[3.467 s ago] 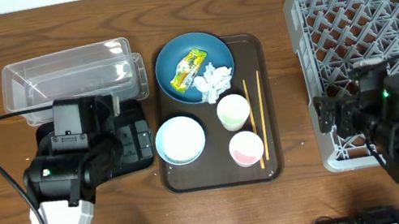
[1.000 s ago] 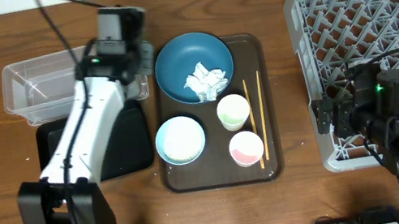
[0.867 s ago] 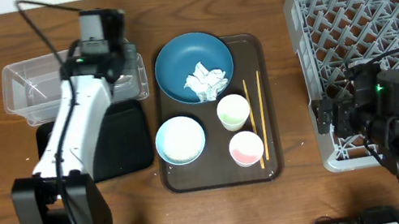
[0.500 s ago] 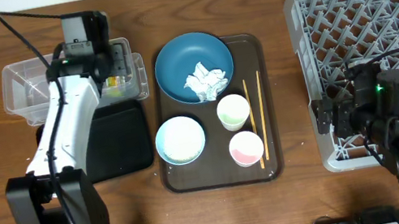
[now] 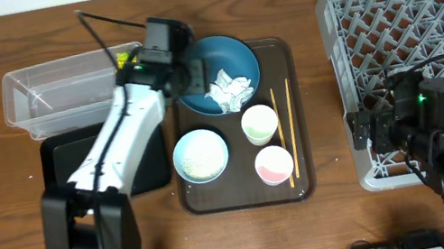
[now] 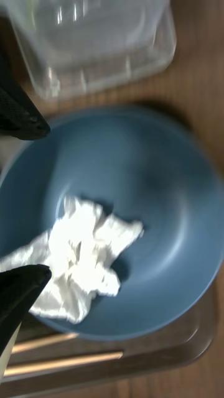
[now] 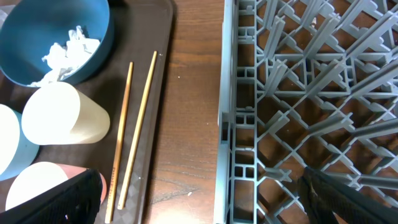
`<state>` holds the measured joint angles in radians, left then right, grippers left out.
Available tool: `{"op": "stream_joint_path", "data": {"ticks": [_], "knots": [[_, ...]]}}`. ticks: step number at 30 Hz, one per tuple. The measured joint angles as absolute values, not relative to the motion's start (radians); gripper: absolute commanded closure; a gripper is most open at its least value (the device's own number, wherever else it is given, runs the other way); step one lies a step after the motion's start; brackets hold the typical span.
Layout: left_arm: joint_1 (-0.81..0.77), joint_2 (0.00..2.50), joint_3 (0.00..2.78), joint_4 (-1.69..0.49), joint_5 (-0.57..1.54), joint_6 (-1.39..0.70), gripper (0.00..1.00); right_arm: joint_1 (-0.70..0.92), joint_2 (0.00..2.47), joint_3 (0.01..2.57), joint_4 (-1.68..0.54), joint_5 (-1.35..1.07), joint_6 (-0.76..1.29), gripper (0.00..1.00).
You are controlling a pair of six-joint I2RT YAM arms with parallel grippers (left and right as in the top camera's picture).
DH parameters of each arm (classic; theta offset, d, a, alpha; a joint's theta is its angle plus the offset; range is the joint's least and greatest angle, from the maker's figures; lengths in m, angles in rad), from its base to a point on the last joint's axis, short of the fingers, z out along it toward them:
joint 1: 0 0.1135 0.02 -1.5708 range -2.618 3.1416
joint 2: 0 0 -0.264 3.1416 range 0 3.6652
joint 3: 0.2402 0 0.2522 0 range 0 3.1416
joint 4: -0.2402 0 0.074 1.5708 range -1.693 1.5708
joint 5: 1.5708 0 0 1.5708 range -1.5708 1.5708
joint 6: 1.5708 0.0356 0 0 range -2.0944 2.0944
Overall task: Sort waste into correct bins and load items into the dishwasher rack
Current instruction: 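Reach the left gripper to the crumpled tissue on the blue plate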
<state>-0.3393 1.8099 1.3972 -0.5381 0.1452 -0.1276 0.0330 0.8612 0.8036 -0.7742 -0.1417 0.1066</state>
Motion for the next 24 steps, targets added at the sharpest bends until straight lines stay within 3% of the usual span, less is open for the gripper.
{"op": "stream_joint_path", "data": {"ticks": [9, 14, 19, 22, 24], "knots": [[-0.406, 1.994, 1.394, -0.498, 0.151, -0.184, 0.27, 0.033, 0.861, 0.804, -0.777, -0.142, 0.107, 0.01], [-0.416, 2.058, 1.389, -0.459, 0.152, -0.187, 0.30, 0.033, 0.861, 0.804, -0.778, -0.142, 0.106, 0.01], [-0.417, 2.059, 1.388, -0.461, 0.150, -0.198, 0.71, 0.033, 0.861, 0.804, -0.778, -0.142, 0.106, 0.01], [-0.416, 2.059, 1.388, -0.461, 0.151, -0.199, 0.89, 0.033, 0.861, 0.804, -0.778, -0.142, 0.106, 0.01], [-0.414, 2.059, 1.388, -0.462, 0.151, -0.202, 0.93, 0.033, 0.861, 0.804, -0.778, -0.142, 0.106, 0.01]]}}
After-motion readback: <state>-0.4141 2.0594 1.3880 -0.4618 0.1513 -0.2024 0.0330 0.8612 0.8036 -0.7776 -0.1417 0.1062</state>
